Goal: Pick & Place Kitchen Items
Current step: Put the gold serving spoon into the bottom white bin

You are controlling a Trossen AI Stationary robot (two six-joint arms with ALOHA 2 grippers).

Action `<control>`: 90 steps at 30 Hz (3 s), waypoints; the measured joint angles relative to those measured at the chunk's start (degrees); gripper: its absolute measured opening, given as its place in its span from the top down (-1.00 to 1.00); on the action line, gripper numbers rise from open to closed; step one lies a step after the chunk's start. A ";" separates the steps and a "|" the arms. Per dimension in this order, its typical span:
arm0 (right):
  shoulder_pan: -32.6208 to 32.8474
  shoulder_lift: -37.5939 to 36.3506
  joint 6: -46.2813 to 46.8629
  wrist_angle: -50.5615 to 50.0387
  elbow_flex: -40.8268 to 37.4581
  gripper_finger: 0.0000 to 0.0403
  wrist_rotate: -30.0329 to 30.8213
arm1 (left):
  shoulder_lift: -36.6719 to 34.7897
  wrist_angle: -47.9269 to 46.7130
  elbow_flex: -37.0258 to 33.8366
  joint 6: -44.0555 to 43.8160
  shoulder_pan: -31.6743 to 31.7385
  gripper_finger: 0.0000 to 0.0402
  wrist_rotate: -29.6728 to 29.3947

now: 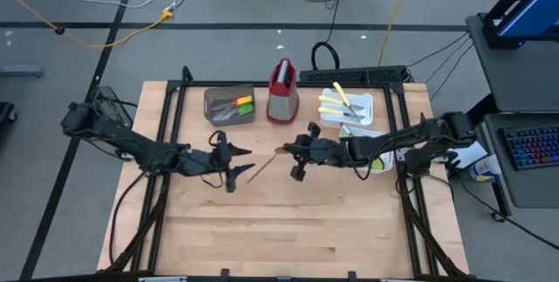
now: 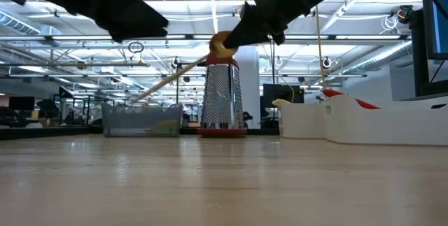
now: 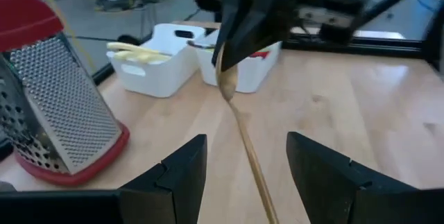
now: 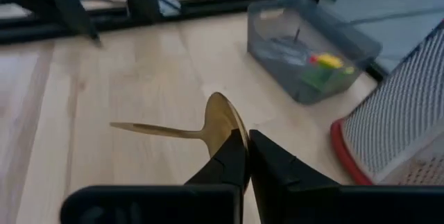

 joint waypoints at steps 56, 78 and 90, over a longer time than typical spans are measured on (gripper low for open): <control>6.97 -0.04 -17.55 -12.79 0.11 0.26 23.54 | 21.98 13.84 -0.02 -14.64 10.02 0.97 20.31; 5.59 6.13 -44.65 8.55 0.11 -0.01 -2.93 | 21.96 14.02 7.55 -18.25 17.63 0.97 39.56; 4.37 7.17 -53.12 7.72 0.09 0.25 6.01 | 21.98 3.53 12.22 -20.40 18.66 0.95 38.57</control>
